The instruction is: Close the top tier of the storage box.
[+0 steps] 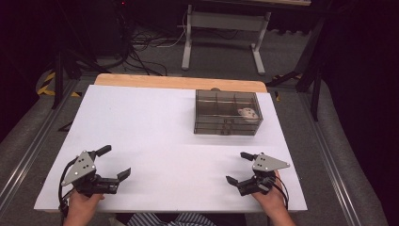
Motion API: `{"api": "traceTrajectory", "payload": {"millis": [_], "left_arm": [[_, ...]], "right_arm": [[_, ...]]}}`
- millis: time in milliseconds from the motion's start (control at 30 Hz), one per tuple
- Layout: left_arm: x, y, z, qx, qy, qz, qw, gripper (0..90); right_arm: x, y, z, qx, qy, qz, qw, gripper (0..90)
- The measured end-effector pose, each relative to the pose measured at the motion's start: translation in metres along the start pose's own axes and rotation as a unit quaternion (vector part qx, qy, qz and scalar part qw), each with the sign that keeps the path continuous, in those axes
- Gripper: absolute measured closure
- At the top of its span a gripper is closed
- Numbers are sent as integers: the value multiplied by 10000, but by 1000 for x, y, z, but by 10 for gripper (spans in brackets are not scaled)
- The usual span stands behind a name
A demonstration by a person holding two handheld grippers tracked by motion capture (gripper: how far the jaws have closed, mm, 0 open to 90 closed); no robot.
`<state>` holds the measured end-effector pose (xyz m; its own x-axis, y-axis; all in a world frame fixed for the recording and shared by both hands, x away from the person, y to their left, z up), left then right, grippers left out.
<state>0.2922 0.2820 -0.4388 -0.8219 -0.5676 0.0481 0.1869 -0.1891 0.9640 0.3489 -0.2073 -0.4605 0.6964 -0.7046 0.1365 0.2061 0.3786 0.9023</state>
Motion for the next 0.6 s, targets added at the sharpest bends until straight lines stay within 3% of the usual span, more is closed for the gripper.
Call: {"api": "traceTrajectory", "payload": {"millis": [300, 600], "left_arm": [[0, 0, -1, -6, -11, -32, 10000, 3], [0, 0, 0, 46, 55, -48, 10000, 3]], "right_arm": [[-2, -3, -4, -84, 47, 31, 9999, 0], [0, -2, -1, 46, 45, -58, 10000, 0]]}}
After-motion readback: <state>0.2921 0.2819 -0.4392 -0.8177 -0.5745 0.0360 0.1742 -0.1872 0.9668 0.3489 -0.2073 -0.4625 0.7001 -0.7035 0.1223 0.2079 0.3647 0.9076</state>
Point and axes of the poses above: each handheld gripper's, and its own axes: z roughly backward along the jaws, y roughly out of its top, x roughly to its right, the point moved 1 cm from there along -z, roughly forward along the jaws, and after that the axes turned 14 degrees about -y, right-handed, at the moved point
